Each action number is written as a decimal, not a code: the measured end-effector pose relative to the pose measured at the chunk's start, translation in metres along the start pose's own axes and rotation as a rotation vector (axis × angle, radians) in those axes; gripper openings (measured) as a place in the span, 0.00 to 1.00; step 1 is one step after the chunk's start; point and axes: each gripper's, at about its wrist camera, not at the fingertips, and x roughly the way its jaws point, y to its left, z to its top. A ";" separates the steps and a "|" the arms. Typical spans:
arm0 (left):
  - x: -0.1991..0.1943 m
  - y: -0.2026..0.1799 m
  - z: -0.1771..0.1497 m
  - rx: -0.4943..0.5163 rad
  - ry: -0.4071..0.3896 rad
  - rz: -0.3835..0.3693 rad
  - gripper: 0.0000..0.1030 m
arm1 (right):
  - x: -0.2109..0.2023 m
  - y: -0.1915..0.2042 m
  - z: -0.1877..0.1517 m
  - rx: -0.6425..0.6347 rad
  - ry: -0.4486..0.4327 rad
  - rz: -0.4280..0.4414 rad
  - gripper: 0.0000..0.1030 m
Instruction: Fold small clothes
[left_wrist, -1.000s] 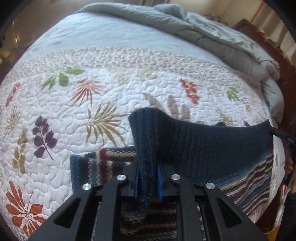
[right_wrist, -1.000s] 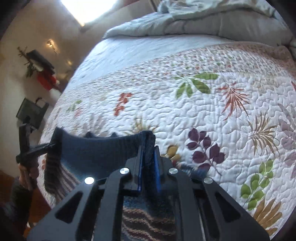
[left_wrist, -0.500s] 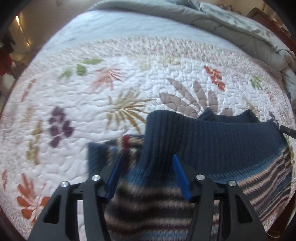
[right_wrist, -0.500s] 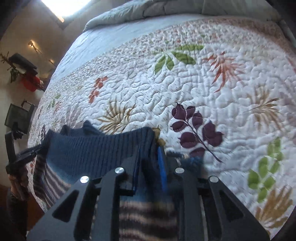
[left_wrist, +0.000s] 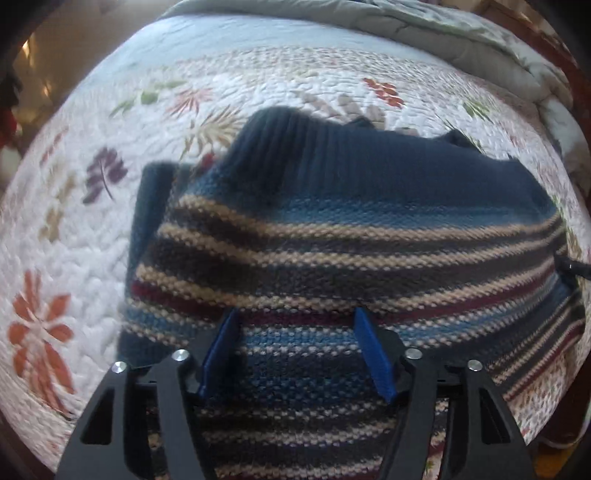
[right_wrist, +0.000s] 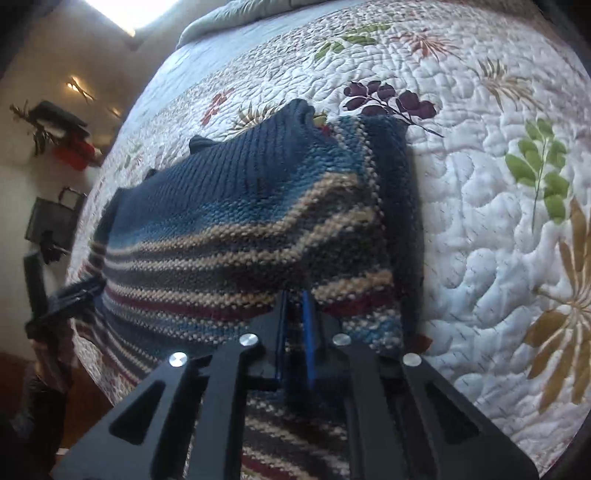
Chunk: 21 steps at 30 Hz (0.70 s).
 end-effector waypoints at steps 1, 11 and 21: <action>0.000 0.002 0.001 -0.013 0.000 -0.009 0.66 | -0.001 -0.003 0.000 0.020 -0.004 0.017 0.03; -0.033 -0.001 -0.011 -0.038 -0.038 0.057 0.71 | -0.073 0.008 -0.035 -0.021 -0.083 -0.058 0.45; -0.030 0.011 -0.029 -0.023 -0.045 0.123 0.72 | -0.068 -0.045 -0.071 0.152 -0.024 0.030 0.50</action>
